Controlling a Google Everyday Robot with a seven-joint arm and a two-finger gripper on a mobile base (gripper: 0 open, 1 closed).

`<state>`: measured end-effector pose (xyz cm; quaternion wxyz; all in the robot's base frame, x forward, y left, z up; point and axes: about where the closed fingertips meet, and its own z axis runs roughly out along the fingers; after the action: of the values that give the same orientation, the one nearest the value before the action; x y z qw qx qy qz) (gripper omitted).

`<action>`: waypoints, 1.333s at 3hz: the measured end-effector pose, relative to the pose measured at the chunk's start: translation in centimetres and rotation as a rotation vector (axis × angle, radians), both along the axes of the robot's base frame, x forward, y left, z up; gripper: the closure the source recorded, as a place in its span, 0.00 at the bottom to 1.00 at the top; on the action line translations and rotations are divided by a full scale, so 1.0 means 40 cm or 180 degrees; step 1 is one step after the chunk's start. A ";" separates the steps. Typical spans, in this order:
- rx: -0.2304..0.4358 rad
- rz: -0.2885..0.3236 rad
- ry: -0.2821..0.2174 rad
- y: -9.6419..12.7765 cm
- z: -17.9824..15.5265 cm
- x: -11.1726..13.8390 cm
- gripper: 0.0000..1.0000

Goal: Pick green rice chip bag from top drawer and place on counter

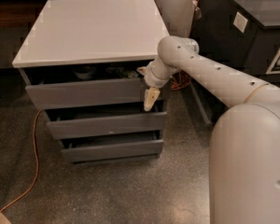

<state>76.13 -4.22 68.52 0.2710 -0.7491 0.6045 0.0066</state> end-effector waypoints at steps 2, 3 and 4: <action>0.0100 -0.0106 0.0038 0.002 -0.015 0.037 0.38; 0.0143 -0.0189 0.0078 0.005 0.000 0.011 0.69; 0.0147 -0.0236 0.0104 0.006 0.011 -0.019 0.93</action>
Offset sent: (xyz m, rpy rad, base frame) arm 0.0173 -0.0014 -0.0040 0.0472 0.0142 -0.0656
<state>75.37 -4.00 68.98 0.2784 -0.7195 0.6358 0.0227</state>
